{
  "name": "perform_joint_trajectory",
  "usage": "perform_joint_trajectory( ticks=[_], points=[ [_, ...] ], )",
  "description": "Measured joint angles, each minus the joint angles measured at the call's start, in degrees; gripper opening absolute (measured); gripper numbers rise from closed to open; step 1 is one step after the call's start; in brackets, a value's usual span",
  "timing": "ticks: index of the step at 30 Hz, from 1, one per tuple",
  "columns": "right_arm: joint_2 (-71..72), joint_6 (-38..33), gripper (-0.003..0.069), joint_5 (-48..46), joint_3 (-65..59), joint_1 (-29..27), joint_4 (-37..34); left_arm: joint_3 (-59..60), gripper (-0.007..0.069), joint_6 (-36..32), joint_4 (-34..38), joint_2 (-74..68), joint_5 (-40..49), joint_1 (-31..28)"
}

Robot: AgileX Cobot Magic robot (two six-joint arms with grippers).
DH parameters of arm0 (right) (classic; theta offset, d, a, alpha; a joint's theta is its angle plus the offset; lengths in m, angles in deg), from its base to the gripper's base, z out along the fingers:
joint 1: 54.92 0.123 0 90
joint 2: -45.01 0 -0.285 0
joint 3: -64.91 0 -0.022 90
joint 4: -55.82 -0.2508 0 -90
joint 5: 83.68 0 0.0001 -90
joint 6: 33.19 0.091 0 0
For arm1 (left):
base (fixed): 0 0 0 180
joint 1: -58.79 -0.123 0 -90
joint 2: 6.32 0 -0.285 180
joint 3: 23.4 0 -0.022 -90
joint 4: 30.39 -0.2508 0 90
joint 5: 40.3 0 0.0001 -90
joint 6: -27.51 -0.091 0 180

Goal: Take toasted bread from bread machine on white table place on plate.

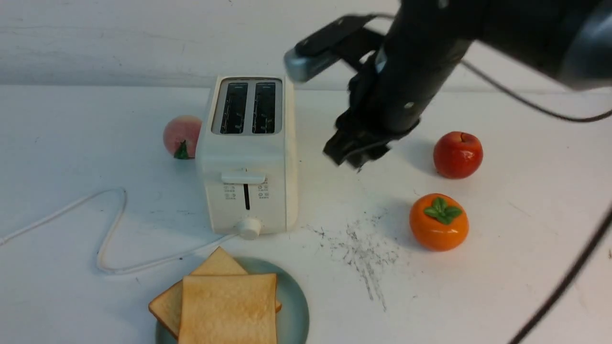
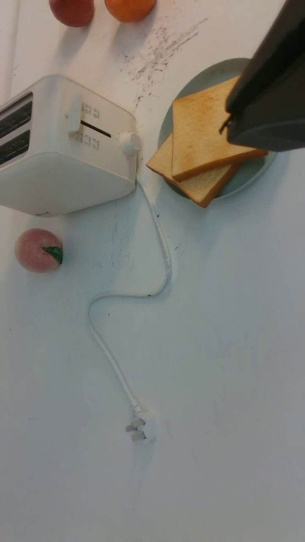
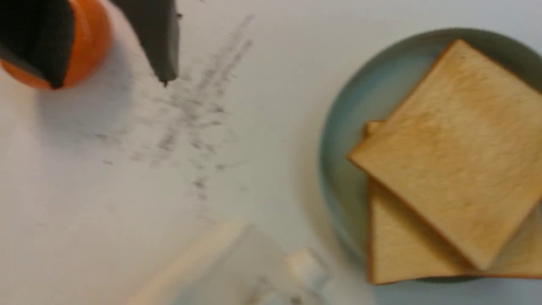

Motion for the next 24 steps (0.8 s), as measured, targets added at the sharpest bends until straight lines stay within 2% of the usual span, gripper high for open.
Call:
perform_joint_trajectory(
  ticks=[1,3,4,10,12,13,14,17,20,24],
  points=[
    [4.09,2.36,0.0094,-0.54,0.00,-0.05,3.28,0.00,-0.0014,0.00,0.00,0.00,-1.12,0.00],
    [9.74,5.21,0.0004,-0.95,0.00,-0.05,5.14,0.00,-0.0014,0.00,0.00,0.00,-2.41,0.00],
    [12.09,6.50,-0.0009,-1.04,0.00,-0.05,5.48,0.00,-0.0014,0.00,0.00,0.00,-3.21,0.00],
    [27.51,10.88,-0.0013,-1.07,-1.25,-0.05,5.96,0.00,-0.0014,0.00,0.24,0.00,-8.33,0.00],
    [34.49,11.48,-0.0011,1.01,-4.64,-0.05,5.96,0.00,-0.0014,0.00,0.26,0.00,-10.00,0.00],
    [41.38,12.48,-0.0009,4.24,-10.69,-0.05,6.34,0.05,-0.0014,0.00,0.26,0.00,-11.98,0.00],
    [42.17,12.48,-0.0009,4.24,-10.69,-0.05,6.44,0.06,-0.0014,0.00,0.26,0.00,-12.24,0.00],
    [53.06,16.00,-0.0009,10.75,-22.71,-0.05,8.24,1.22,-0.0013,0.00,0.51,0.00,-16.52,0.00],
    [70.69,23.19,-0.0009,22.76,-42.30,-0.05,12.20,5.01,-0.0013,0.00,2.29,0.00,-23.27,0.00],
    [87.17,30.58,-0.0009,35.35,-62.87,-0.05,18.69,10.45,-0.0013,0.00,6.01,-0.11,-30.81,0.00]
  ],
)
